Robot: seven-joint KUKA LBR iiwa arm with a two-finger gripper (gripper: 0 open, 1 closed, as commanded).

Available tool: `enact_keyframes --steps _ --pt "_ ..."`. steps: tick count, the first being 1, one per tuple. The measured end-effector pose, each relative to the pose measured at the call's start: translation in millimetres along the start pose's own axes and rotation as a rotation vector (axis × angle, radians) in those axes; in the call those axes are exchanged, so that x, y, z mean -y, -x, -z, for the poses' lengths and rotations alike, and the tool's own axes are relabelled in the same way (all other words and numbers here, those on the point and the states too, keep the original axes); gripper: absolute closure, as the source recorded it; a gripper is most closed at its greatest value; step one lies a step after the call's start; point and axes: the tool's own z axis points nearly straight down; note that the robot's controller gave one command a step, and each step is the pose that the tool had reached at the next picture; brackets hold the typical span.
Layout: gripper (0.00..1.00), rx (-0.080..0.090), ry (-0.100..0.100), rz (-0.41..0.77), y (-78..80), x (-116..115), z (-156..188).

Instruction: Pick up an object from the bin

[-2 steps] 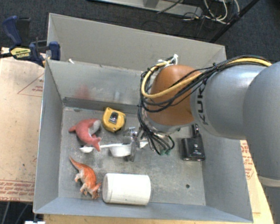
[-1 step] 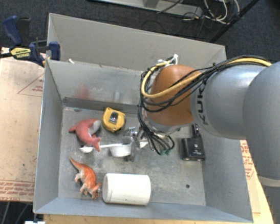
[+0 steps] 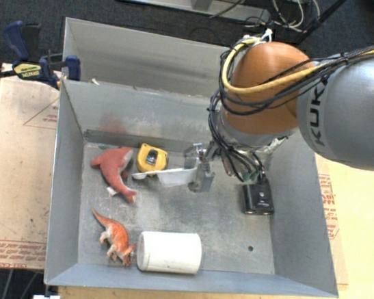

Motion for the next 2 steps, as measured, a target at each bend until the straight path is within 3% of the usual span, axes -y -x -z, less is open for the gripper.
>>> enact_keyframes --steps 1,2 --pt "1.0 0.0 0.0 0.0 0.0 0.0 0.0" --pt "1.0 0.004 0.0 -0.028 4.9 27.0 114.3"
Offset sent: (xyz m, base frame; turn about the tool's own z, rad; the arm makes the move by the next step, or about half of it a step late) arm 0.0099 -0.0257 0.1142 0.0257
